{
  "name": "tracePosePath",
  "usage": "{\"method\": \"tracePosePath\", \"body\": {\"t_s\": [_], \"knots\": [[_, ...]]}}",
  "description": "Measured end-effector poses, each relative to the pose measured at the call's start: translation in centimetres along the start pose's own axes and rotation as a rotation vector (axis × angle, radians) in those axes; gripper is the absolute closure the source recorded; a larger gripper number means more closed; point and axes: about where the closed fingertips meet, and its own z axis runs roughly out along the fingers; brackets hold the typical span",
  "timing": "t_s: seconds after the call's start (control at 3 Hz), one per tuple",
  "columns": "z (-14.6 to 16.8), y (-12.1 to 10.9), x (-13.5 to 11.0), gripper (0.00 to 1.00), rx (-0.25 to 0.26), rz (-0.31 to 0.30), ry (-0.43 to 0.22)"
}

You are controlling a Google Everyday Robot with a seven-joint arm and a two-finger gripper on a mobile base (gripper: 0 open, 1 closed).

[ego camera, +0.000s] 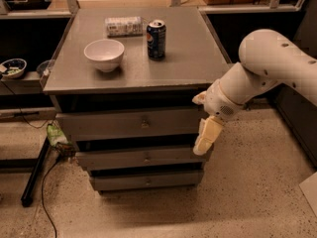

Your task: Open top drawer

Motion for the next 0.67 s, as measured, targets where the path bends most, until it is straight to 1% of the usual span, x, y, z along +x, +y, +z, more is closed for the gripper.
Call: {"method": "tracePosePath", "body": {"t_s": [0.33, 0.67], "knots": [[1.88, -0.15, -1.34, 0.0, -0.032, -0.031, -0.011], [1.9, -0.15, -1.34, 0.0, -0.032, -0.031, -0.011]]}}
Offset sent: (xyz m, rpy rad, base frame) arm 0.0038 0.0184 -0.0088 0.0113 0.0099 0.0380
